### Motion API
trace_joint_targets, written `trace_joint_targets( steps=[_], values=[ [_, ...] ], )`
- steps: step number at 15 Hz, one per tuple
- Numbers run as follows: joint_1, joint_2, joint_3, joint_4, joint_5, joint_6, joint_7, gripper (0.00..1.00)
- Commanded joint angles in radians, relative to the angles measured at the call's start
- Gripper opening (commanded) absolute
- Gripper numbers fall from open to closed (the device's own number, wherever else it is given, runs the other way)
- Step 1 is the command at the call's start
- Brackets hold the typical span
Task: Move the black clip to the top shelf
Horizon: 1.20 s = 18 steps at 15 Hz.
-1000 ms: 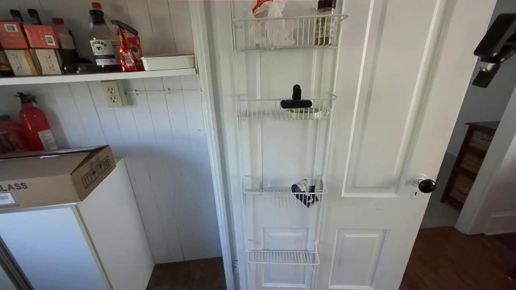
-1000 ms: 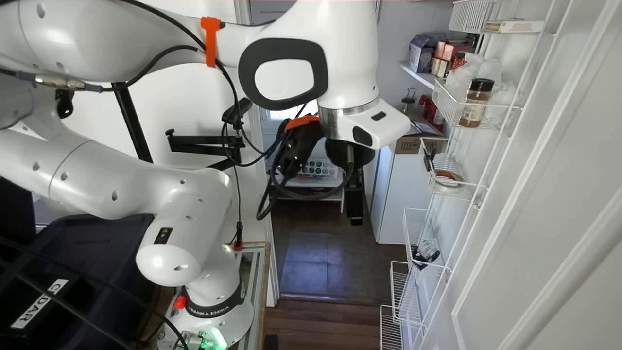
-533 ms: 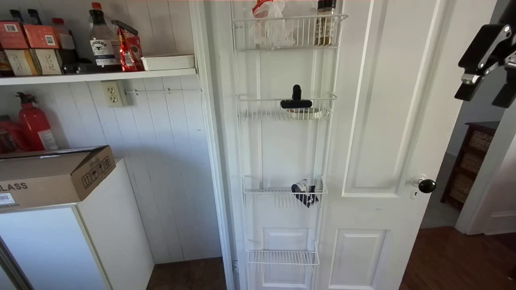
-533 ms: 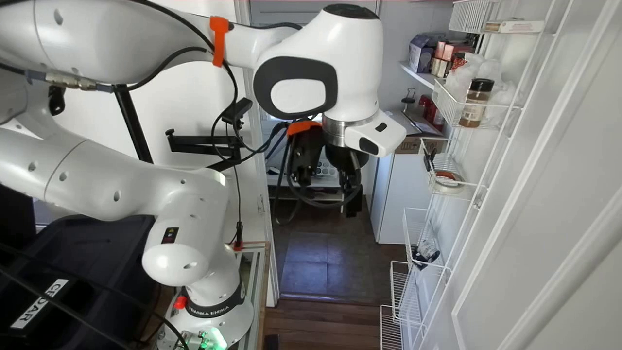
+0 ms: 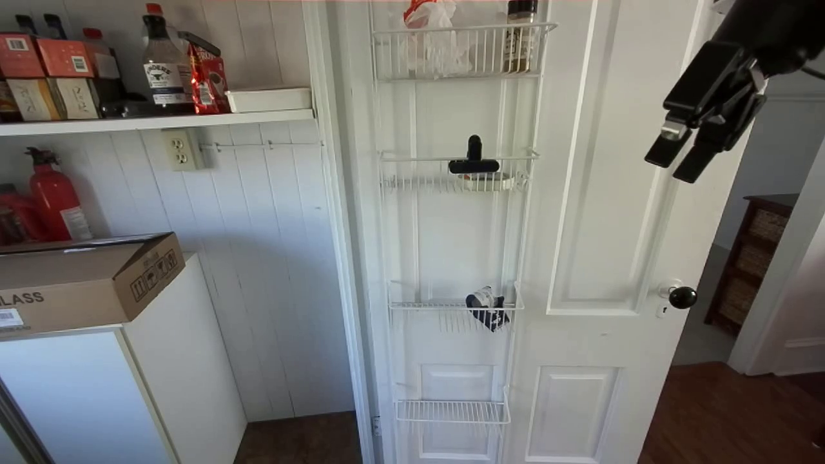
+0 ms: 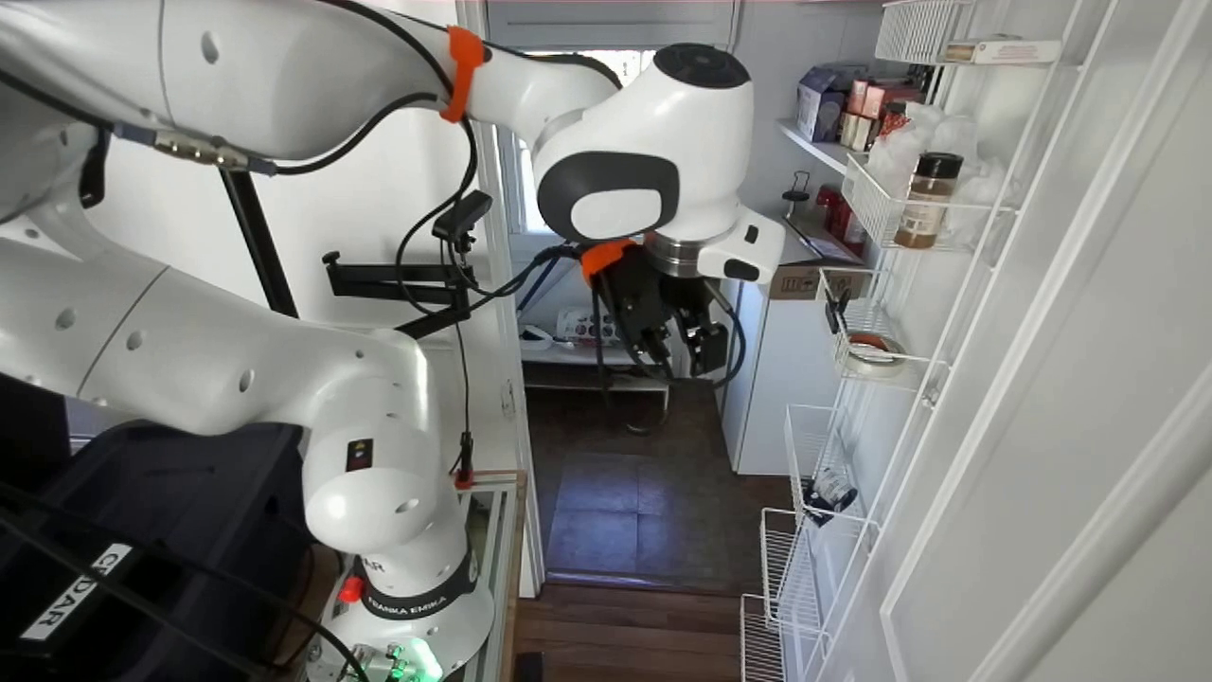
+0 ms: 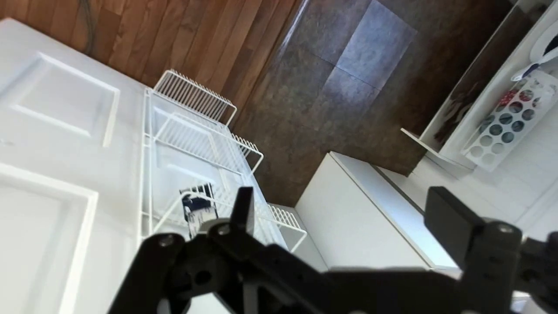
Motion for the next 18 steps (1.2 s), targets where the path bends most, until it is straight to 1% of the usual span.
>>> trace_joint_targets(
  steps=[1,2,3,4,10,11,13,14,16,18],
  values=[
    [0.095,0.063,-0.021,0.002,0.078,0.171,-0.152,1.0],
    [0.117,0.079,-0.03,0.002,0.098,0.201,-0.17,1.0],
    [0.121,0.092,-0.028,0.002,0.113,0.2,-0.142,1.0],
    [0.092,0.059,-0.009,0.002,0.067,0.163,-0.111,1.0],
    [0.095,0.069,-0.01,0.002,0.07,0.167,-0.112,1.0],
    [0.114,0.099,-0.024,0.002,0.092,0.244,-0.161,1.0],
    [0.178,0.137,-0.07,0.002,0.168,0.349,-0.242,1.0],
    [0.218,0.155,-0.094,0.002,0.208,0.419,-0.302,1.0],
    [0.31,0.188,-0.158,0.006,0.281,0.508,-0.423,1.0],
    [0.403,0.218,-0.227,0.02,0.374,0.559,-0.562,1.0]
  ],
)
